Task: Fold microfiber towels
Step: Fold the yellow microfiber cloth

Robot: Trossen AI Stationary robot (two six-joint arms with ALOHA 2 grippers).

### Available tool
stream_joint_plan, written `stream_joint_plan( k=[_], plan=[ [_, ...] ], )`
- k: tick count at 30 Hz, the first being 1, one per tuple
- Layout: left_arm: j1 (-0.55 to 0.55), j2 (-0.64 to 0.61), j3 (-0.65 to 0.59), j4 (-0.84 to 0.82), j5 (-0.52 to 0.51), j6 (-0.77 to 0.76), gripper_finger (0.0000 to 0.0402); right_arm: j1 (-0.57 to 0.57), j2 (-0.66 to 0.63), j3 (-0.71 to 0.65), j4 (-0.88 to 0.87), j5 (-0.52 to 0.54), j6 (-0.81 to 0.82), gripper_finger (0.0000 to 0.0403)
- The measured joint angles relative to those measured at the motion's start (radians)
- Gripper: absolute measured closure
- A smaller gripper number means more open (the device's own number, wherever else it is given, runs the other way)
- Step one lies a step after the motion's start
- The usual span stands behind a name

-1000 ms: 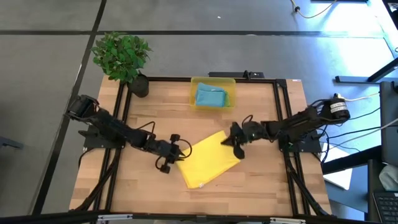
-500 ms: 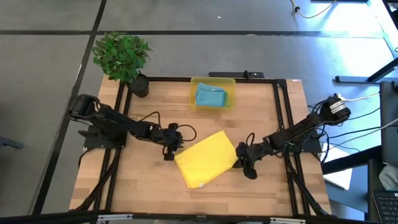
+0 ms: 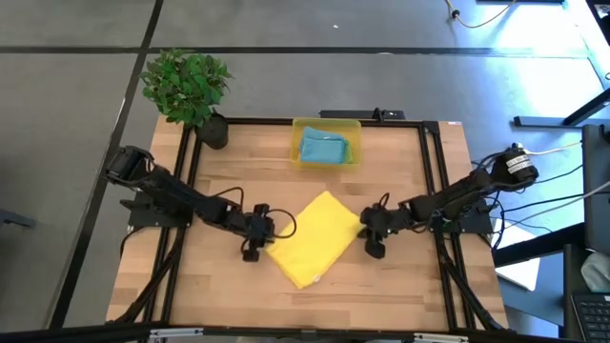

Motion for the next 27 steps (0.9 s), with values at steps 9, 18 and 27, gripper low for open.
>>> stream_joint_plan(
  k=[9, 18, 27],
  plan=[
    [-0.04, 0.0, 0.0, 0.012, -0.003, 0.003, 0.0321, -0.217, 0.001, -0.001, 0.0, 0.022, -0.226, 0.0392],
    [-0.001, 0.0, 0.0, 0.022, -0.004, 0.039, 0.0321, -0.4, 0.004, 0.12, -0.002, 0.107, -0.364, 0.0392],
    [-0.071, -0.005, 0.035, 0.02, 0.014, 0.063, 0.0321, -0.271, -0.027, 0.253, -0.155, -0.031, -0.399, 0.0392]
  ],
)
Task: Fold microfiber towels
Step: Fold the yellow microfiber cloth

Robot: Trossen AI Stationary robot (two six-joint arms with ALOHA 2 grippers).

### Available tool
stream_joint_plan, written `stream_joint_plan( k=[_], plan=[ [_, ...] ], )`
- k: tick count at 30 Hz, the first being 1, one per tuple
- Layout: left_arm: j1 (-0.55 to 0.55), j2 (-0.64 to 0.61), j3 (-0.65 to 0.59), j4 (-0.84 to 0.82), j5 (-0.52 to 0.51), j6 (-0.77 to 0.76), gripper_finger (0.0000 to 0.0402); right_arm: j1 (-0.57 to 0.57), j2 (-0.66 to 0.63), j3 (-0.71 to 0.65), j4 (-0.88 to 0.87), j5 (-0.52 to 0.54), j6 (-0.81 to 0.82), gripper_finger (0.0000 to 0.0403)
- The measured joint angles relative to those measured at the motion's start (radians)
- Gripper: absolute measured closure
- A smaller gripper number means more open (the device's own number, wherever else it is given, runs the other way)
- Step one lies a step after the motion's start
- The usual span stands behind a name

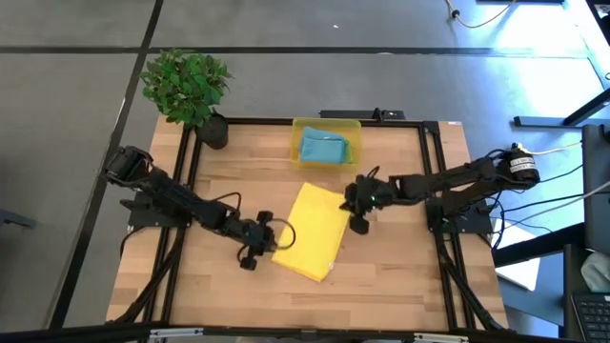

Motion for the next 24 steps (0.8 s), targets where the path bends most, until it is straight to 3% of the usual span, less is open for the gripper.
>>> stream_joint_plan(
  k=[4, 11, 17, 24],
  plan=[
    [-0.074, 0.005, 0.026, -0.014, -0.047, 0.078, 0.0321, 0.111, -0.004, 0.011, -0.003, 0.007, 0.006, 0.0392],
    [-0.133, 0.005, 0.044, -0.055, -0.119, 0.25, 0.0321, 0.235, -0.003, 0.011, -0.004, 0.125, 0.054, 0.0392],
    [-0.178, 0.048, 0.048, -0.088, -0.224, 0.566, 0.0321, 0.263, -0.003, 0.011, -0.004, 0.134, 0.052, 0.0392],
    [-0.212, 0.155, 0.171, -0.246, -0.308, 0.661, 0.0317, 0.263, -0.003, 0.011, 0.0, 0.136, 0.055, 0.0392]
  ],
)
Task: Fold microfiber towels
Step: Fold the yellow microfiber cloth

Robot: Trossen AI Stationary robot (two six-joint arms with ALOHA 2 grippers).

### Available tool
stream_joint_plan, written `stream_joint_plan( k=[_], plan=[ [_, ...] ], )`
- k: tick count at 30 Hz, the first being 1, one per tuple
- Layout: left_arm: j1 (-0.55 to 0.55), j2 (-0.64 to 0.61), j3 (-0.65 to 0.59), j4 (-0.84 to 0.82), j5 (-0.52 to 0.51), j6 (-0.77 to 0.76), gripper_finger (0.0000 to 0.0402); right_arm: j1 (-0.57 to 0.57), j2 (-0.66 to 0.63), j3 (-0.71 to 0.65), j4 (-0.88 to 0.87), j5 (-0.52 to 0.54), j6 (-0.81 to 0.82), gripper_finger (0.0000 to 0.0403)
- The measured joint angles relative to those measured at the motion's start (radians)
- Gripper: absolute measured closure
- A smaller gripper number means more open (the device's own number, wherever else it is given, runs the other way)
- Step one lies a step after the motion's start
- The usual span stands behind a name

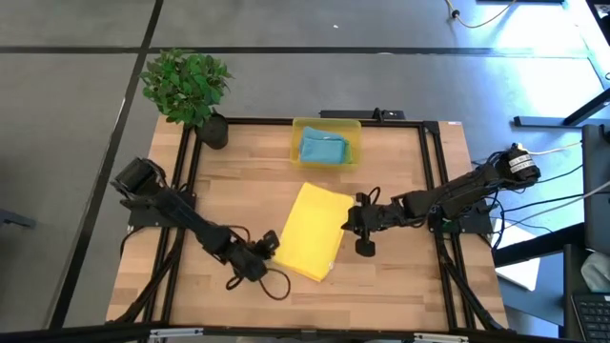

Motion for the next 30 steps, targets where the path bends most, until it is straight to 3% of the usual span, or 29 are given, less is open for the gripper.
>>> stream_joint_plan(
  k=[8, 20, 24, 30],
  plan=[
    [-0.035, 0.131, 0.11, -0.118, -0.149, 0.112, 0.0295, 0.003, 0.0, 0.0, 0.001, 0.001, 0.022, 0.0392],
    [-0.065, 0.154, 0.126, -0.122, -0.199, 0.121, 0.0284, 0.005, 0.0, 0.0, 0.009, -0.003, 0.012, 0.0392],
    [-0.065, 0.171, 0.126, -0.103, -0.197, 0.121, 0.0283, 0.064, 0.026, -0.001, 0.122, -0.06, -0.086, 0.0392],
    [-0.063, 0.173, 0.125, -0.067, -0.185, 0.121, 0.0284, 0.165, 0.136, -0.001, 0.293, -0.059, -0.163, 0.0373]
  ],
)
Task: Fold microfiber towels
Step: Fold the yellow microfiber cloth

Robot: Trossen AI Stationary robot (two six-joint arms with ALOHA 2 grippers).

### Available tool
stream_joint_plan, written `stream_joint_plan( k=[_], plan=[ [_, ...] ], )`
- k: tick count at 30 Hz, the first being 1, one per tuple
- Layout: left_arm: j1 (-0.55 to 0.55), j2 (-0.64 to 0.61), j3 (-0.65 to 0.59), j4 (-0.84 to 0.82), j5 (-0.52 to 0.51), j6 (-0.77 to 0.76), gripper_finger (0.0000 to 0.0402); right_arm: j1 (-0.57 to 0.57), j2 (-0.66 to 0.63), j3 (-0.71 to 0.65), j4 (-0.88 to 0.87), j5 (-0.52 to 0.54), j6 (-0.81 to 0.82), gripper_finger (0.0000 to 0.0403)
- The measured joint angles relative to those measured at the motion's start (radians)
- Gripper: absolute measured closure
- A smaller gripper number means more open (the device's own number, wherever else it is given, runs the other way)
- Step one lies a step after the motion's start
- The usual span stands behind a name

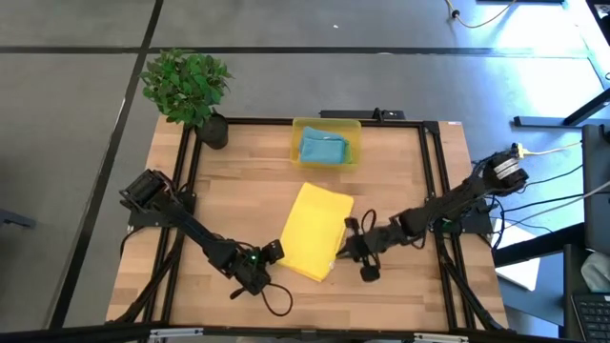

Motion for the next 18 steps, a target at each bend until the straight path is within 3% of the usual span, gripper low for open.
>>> stream_joint_plan(
  k=[4, 10, 14, 18],
  plan=[
    [0.003, 0.001, 0.0, 0.007, 0.009, -0.001, 0.0288, 0.04, 0.103, 0.003, 0.076, 0.002, 0.0, 0.0321],
    [0.005, 0.001, 0.0, 0.018, 0.018, -0.009, 0.0289, 0.079, 0.251, 0.087, 0.084, 0.017, -0.033, 0.0207],
    [0.005, 0.002, -0.001, 0.03, 0.02, -0.022, 0.0297, 0.111, 0.331, 0.168, 0.052, 0.142, -0.109, 0.0146],
    [0.005, 0.002, -0.001, 0.033, 0.023, -0.039, 0.0312, 0.14, 0.399, 0.244, -0.016, 0.226, -0.178, 0.0117]
  ],
)
